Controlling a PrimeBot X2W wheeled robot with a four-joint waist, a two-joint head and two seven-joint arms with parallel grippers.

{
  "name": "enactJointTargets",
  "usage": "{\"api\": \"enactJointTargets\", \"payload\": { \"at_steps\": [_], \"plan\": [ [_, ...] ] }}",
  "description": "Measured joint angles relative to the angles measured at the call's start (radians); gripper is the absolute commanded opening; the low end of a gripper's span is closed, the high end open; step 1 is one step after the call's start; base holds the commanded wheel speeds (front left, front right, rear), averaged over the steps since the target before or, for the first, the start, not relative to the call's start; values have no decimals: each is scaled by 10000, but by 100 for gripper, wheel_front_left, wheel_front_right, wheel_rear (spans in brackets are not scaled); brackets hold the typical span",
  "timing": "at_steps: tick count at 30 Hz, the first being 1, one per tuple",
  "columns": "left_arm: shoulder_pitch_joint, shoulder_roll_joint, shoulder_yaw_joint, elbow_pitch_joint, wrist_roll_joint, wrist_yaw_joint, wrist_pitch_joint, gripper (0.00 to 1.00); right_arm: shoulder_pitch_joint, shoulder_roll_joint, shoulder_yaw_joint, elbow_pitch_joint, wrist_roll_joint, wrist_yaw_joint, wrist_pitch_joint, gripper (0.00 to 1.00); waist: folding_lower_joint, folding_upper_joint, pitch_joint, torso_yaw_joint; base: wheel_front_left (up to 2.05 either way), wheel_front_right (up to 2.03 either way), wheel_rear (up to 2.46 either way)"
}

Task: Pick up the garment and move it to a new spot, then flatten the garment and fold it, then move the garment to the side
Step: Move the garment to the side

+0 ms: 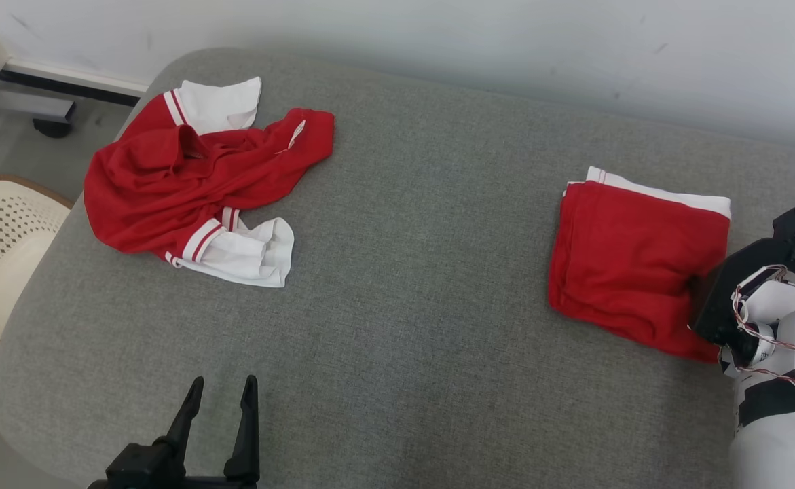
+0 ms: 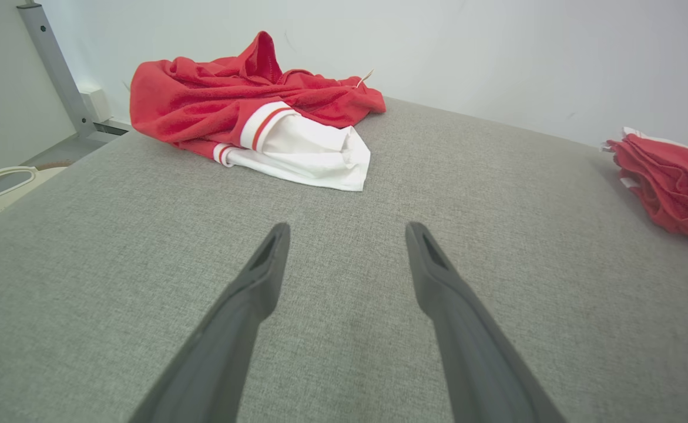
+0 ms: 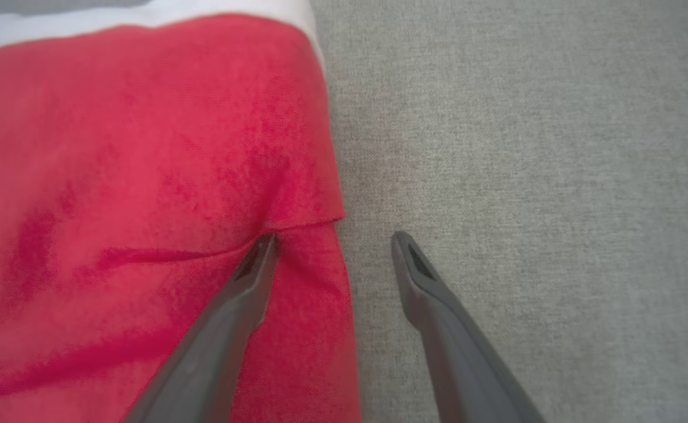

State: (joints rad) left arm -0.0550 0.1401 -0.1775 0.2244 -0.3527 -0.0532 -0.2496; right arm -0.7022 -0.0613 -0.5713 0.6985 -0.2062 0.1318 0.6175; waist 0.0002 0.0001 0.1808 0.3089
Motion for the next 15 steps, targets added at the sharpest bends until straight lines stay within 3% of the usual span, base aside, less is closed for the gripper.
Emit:
{"api": "enactJointTargets", "payload": {
  "at_steps": [7,10,11,12,15],
  "plan": [
    [-151,-36,-38,247,4,-81,-58,100,-359,-56,-259,802,-247,0,-171,100,-1,-1,141,69,0,0,0],
    [-267,-38,-46,313,6,-86,-67,100,-400,-58,-226,1091,-370,0,-10,32,-1,-1,112,22,0,0,0],
    [-282,-36,-40,320,6,-86,-86,100,-442,-46,-196,1174,-391,0,-10,13,-2,-1,100,-2,0,0,0],
    [-282,-33,-38,341,6,-88,-86,100,-492,-25,-173,1252,-403,0,-13,0,-2,-1,91,-31,0,0,0],
    [-281,-33,-10,389,4,-90,-90,100,-521,38,-48,1363,-401,0,-188,0,-2,-1,76,-138,0,0,0]
  ]
}}
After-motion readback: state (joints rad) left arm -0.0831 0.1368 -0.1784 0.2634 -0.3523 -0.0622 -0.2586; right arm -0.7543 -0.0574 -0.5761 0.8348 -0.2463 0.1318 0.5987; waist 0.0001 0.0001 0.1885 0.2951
